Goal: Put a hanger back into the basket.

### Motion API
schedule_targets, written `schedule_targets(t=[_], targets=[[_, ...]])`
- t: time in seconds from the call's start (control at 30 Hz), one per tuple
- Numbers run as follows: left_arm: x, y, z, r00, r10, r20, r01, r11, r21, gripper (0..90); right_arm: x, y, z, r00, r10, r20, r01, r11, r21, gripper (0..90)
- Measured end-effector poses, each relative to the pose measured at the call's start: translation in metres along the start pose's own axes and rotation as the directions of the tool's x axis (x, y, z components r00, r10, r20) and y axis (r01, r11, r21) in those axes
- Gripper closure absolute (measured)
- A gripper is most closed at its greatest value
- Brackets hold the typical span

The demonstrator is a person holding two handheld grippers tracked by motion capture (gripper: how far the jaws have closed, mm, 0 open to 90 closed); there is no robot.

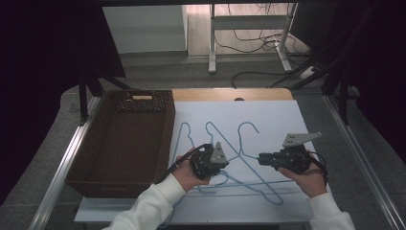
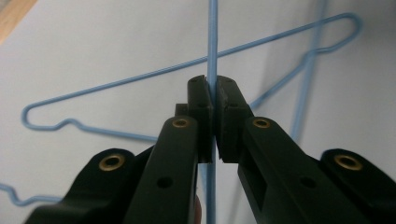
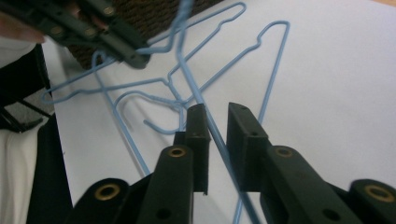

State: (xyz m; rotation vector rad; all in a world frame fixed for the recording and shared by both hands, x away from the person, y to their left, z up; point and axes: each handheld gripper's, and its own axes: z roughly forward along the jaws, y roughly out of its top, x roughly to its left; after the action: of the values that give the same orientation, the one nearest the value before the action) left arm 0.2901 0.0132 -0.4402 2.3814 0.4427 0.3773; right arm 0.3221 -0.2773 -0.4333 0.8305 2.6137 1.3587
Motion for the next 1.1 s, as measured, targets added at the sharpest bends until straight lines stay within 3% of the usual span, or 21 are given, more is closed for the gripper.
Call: schedule_targets(t=[0.2, 0.37, 0.57, 0.8, 0.97, 1.1], targets=[[0.002, 0.001, -0.016, 0.9992, -0.027, 0.027, 0.029, 0.9989, -0.038, 86.9, -0.001, 0.0, -0.002, 0.9994, 0.026, 0.023, -0.025, 0.998, -0.058, 56.3], [0.007, 0.0, -0.028, 0.9986, -0.05, 0.014, 0.051, 0.9976, -0.046, 87.0, -0.003, 0.001, -0.012, 0.9973, 0.065, 0.033, -0.059, 0.989, -0.138, 41.7], [0.013, -0.004, -0.044, 0.995, -0.099, 0.015, 0.099, 0.9926, -0.07, 87.0, -0.002, -0.001, -0.013, 0.997, 0.074, 0.022, -0.07, 0.986, -0.154, 38.2], [0.025, -0.005, -0.081, 0.9904, -0.138, -0.012, 0.135, 0.9822, -0.131, 87.0, 0.0, 0.0, -0.014, 0.9975, 0.067, 0.02, -0.063, 0.984, -0.166, 36.7], [0.036, -0.011, -0.104, 0.9834, -0.178, -0.037, 0.169, 0.9709, -0.17, 87.0, -0.002, -0.002, -0.015, 0.9967, 0.079, 0.022, -0.074, 0.983, -0.17, 36.1], [0.047, -0.023, -0.118, 0.9742, -0.223, -0.036, 0.211, 0.9566, -0.201, 87.0, -0.002, -0.003, -0.012, 0.9965, 0.082, 0.019, -0.078, 0.984, -0.161, 35.4]])
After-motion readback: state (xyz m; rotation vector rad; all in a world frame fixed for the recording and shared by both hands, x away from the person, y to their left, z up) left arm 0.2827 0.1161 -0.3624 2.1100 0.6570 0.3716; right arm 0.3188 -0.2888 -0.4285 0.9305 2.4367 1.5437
